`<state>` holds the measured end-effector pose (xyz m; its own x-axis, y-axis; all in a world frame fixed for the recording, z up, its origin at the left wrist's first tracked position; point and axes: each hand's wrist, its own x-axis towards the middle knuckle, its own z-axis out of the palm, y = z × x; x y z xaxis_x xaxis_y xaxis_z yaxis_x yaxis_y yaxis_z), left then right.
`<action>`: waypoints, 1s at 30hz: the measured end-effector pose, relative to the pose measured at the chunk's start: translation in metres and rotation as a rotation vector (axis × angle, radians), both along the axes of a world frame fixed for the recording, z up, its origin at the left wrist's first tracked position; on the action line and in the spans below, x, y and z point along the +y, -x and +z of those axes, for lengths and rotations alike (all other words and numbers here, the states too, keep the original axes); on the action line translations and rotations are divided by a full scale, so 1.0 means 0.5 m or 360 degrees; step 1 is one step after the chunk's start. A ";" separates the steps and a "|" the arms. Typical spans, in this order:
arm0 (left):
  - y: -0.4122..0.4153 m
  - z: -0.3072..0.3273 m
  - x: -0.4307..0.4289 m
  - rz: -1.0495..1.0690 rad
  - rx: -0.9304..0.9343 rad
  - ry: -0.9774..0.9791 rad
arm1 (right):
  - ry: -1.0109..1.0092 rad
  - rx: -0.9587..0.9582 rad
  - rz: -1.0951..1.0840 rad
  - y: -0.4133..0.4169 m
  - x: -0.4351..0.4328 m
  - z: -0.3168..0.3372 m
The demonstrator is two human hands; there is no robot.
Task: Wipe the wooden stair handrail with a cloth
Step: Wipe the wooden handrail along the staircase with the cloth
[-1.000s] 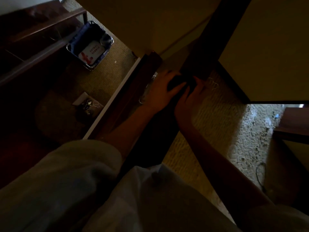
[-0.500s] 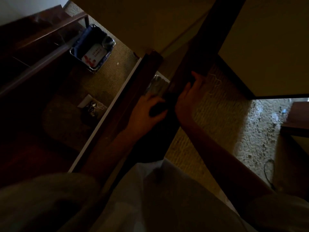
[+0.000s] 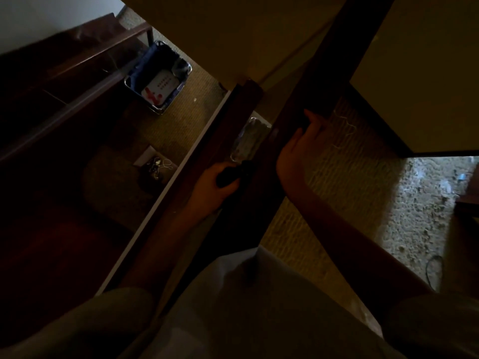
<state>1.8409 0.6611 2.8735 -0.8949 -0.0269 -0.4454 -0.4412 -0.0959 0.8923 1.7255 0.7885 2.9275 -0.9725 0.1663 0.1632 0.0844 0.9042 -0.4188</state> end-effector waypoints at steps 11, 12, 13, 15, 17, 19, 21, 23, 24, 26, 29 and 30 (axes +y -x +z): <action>0.294 -0.013 0.048 -0.0138 0.0313 0.0373 | -0.0246 -0.0192 0.0044 0.214 0.041 -0.006; 0.310 -0.013 0.052 -0.0120 0.0325 0.0367 | -0.0213 -0.0232 0.0057 0.254 0.047 -0.006; 0.325 -0.015 0.056 -0.0106 0.0322 0.0344 | -0.0209 -0.0266 0.0078 0.284 0.052 -0.007; 0.354 -0.015 0.064 -0.0082 0.0298 0.0306 | -0.0224 -0.0280 0.0121 0.318 0.060 -0.012; 0.393 -0.015 0.073 -0.0055 0.0276 0.0273 | -0.0239 -0.0251 0.0148 0.332 0.065 -0.019; 0.438 -0.013 0.082 -0.0022 0.0290 0.0249 | -0.0245 -0.0229 0.0205 0.356 0.074 -0.021; 0.492 -0.007 0.091 -0.0016 0.0358 0.0229 | -0.0241 -0.0213 0.0283 0.405 0.082 -0.019; 0.554 -0.008 0.103 -0.0050 0.0376 0.0210 | -0.0226 -0.0222 0.0307 0.455 0.092 -0.015; 0.586 -0.007 0.109 -0.0033 0.0376 0.0207 | -0.0224 -0.0232 0.0313 0.482 0.096 -0.015; 0.657 -0.008 0.122 -0.0025 0.0373 0.0211 | -0.0238 -0.0237 0.0297 0.545 0.100 -0.016; 0.781 -0.019 0.135 -0.0101 0.0366 0.0189 | -0.0183 -0.0235 0.0179 0.626 0.109 -0.018; 0.824 -0.024 0.139 -0.0121 0.0379 0.0168 | -0.0177 -0.0228 0.0166 0.640 0.111 -0.020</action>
<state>1.4291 0.7308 2.8616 -0.9753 0.0093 -0.2206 -0.2202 0.0283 0.9750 1.4054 0.8438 2.9177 -0.9981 0.0524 0.0339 0.0395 0.9512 -0.3060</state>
